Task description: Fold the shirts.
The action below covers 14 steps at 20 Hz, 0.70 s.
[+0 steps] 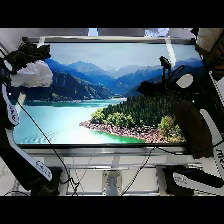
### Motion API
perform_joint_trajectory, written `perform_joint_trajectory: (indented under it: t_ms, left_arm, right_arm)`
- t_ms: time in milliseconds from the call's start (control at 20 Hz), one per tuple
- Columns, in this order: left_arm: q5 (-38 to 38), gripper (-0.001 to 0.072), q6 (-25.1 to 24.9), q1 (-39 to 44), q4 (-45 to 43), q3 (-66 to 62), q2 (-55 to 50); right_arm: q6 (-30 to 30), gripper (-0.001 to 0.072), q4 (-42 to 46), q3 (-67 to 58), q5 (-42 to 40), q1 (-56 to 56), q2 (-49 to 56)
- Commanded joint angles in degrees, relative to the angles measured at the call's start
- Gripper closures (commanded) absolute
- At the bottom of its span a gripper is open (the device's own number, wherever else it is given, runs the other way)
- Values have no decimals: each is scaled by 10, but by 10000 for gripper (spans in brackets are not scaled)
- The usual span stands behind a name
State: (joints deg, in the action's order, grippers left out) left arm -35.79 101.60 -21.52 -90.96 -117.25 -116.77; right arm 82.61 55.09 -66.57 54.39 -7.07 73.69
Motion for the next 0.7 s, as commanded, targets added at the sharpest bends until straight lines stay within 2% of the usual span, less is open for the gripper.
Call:
perform_joint_trajectory:
  t_ms: [0,100,250,400,650]
  left_arm:
    - [1,200,-32,-3,-4,-4,7]
    - [-3,200,-52,-3,-36,-4,27]
    - [-74,201,-56,-3,-86,-4,57]
    - [-142,201,-61,-7,-78,-3,52]
    - [-184,201,-70,-17,-84,-2,51]
  right_arm:
    - [29,387,2,-1,-2,-1,0]
    - [39,387,2,-1,-3,-1,0]
    - [47,387,2,-1,-4,-1,0]
    - [46,387,-9,-1,-2,-1,0]
    - [46,387,-12,-1,0,-1,0]
